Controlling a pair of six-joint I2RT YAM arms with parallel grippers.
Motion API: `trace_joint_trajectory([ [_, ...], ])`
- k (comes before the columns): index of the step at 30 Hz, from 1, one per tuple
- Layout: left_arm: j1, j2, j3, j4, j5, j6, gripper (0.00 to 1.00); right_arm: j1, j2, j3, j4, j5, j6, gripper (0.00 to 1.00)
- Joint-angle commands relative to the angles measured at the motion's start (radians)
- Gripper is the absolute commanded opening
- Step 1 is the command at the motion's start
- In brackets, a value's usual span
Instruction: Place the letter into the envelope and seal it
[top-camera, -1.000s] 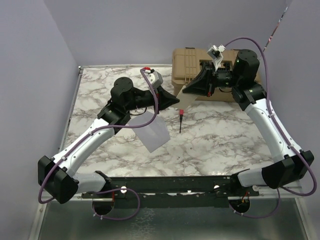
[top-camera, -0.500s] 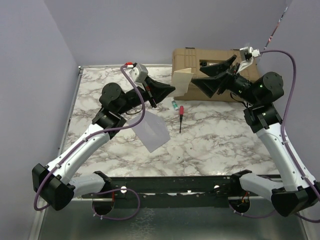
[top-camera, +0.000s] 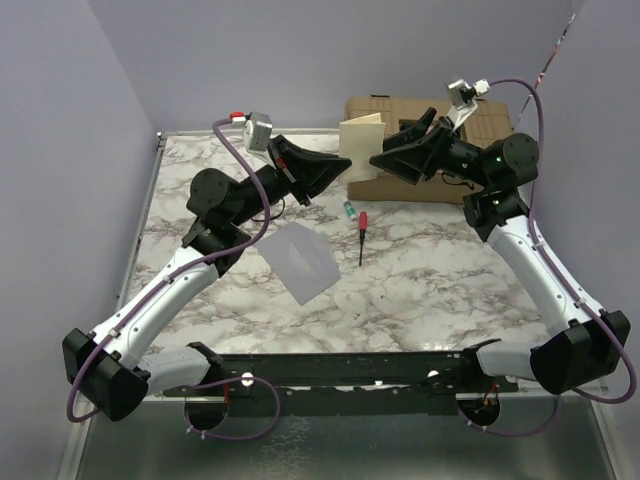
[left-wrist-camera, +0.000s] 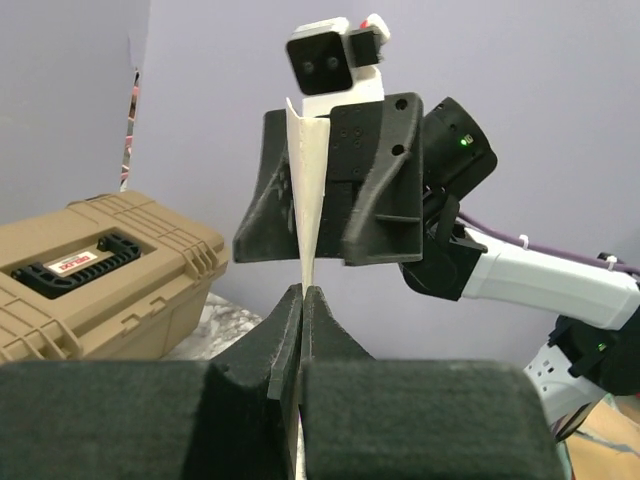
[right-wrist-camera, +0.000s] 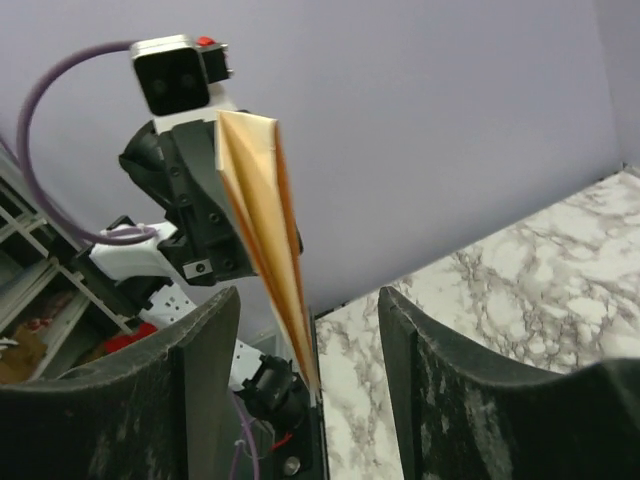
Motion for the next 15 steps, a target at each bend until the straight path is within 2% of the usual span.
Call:
trace_joint_trajectory([
  [1, -0.002, 0.002, 0.013, 0.054, -0.033, -0.076, 0.00, 0.005, -0.006, 0.048, 0.129, -0.128, 0.103, 0.56],
  [3, -0.002, 0.008, 0.013, 0.058, -0.034, -0.083, 0.00, 0.006, -0.003, 0.049, 0.121, -0.136, 0.107, 0.52],
  [8, -0.003, 0.015, 0.002, 0.063, -0.037, -0.103, 0.00, 0.011, -0.002, 0.045, 0.103, -0.128, 0.103, 0.50],
  [11, -0.003, 0.020, -0.004, 0.065, -0.038, -0.113, 0.00, 0.013, 0.006, 0.044, 0.103, -0.114, 0.102, 0.43],
  [15, -0.003, 0.024, -0.025, 0.065, -0.059, -0.123, 0.00, 0.012, 0.025, 0.041, 0.159, -0.088, 0.151, 0.22],
])
